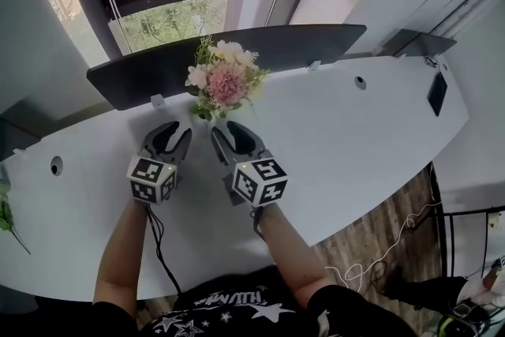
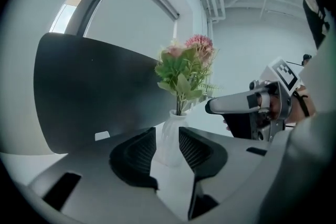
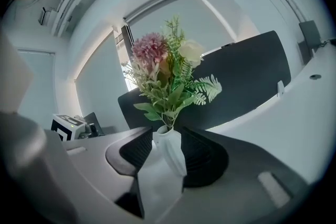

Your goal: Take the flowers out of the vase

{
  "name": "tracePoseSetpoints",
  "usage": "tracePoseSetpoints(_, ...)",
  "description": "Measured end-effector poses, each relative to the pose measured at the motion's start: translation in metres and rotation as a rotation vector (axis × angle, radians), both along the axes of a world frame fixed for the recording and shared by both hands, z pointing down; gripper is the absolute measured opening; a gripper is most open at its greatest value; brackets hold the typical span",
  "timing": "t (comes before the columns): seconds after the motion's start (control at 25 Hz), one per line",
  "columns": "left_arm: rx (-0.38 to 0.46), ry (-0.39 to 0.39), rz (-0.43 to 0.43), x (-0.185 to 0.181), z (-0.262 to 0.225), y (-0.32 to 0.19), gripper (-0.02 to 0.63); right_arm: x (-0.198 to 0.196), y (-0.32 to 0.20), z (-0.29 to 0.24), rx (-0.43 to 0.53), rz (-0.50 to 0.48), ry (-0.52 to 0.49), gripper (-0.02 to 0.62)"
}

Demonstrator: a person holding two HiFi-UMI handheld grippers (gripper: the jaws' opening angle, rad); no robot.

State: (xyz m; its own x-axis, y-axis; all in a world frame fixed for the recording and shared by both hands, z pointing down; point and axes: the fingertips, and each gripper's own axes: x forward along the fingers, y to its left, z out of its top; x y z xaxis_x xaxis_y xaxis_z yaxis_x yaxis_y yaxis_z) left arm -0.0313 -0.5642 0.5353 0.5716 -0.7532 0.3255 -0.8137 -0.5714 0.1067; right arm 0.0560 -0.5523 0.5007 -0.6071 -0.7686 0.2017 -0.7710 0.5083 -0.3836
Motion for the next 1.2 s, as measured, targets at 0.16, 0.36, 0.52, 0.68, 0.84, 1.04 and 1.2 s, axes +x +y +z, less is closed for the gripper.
tracePoseSetpoints(0.16, 0.049, 0.038, 0.031, 0.009, 0.004, -0.009, 0.219, 0.000, -0.008, 0.008, 0.003, -0.024, -0.003, 0.164)
tracePoseSetpoints(0.36, 0.095, -0.020, 0.085, 0.022, 0.017, -0.017, 0.256, -0.005, -0.015, 0.005, 0.052, -0.043, -0.026, 0.179)
tracePoseSetpoints(0.52, 0.105, -0.056, 0.113, 0.035, 0.026, -0.019, 0.280, -0.007, -0.020, 0.006, 0.068, -0.057, -0.031, 0.224)
tracePoseSetpoints(0.68, 0.127, -0.066, 0.110, 0.044, 0.030, -0.026, 0.282, -0.007, -0.027, 0.005, 0.112, -0.055, -0.051, 0.261)
tracePoseSetpoints(0.84, 0.140, -0.059, 0.097, 0.048, 0.031, -0.032, 0.282, -0.011, -0.034, 0.007, 0.142, -0.052, -0.042, 0.264)
tracePoseSetpoints(1.04, 0.127, -0.047, 0.094, 0.053, 0.037, -0.036, 0.281, -0.019, -0.041, 0.004, 0.191, -0.057, -0.036, 0.264)
tracePoseSetpoints(1.2, 0.125, -0.033, 0.089, 0.052, 0.039, -0.035, 0.281, -0.024, -0.043, 0.004, 0.205, -0.065, -0.028, 0.264)
